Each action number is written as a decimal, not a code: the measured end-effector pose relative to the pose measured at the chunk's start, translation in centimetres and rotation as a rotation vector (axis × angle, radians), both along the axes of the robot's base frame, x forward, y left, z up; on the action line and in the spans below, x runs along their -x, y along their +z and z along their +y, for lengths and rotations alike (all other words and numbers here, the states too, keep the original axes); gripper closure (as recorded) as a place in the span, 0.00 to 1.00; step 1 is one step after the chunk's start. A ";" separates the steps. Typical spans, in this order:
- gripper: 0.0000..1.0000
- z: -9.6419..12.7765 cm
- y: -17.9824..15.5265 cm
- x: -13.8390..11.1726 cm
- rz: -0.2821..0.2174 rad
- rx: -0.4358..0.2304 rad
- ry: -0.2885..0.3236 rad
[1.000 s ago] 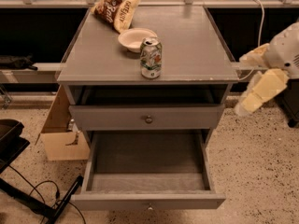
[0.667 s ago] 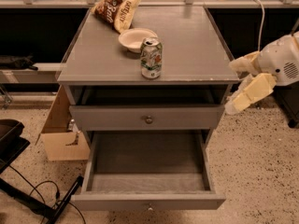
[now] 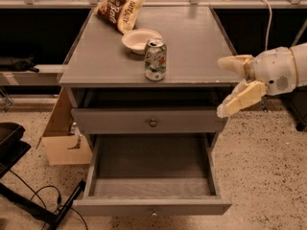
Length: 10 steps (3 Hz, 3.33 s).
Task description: Place 7up can into middle drawer
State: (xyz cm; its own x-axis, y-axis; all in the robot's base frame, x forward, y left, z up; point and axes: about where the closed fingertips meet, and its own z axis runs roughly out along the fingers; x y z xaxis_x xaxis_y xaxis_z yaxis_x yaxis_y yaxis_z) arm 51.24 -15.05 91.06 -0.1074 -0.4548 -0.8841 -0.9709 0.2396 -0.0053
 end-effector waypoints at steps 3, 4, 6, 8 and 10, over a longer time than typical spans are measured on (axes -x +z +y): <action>0.00 2.9 -1.5 -6.2 -0.015 -0.130 -0.073; 0.00 5.1 -0.9 -9.9 -0.058 -0.184 -0.076; 0.00 10.1 0.6 -13.9 -0.117 -0.257 -0.017; 0.26 14.5 0.0 -17.9 -0.146 -0.272 0.029; 0.72 17.1 -1.6 -19.5 -0.137 -0.291 0.058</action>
Offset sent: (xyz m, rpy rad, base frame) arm 0.0332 0.0111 -0.0272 0.0983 0.0200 -0.0961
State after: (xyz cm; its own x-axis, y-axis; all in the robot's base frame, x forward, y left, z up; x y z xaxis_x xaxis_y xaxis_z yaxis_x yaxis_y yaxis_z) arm 70.72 2.00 89.50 0.0406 -0.1825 -0.9824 -0.9779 0.1945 -0.0766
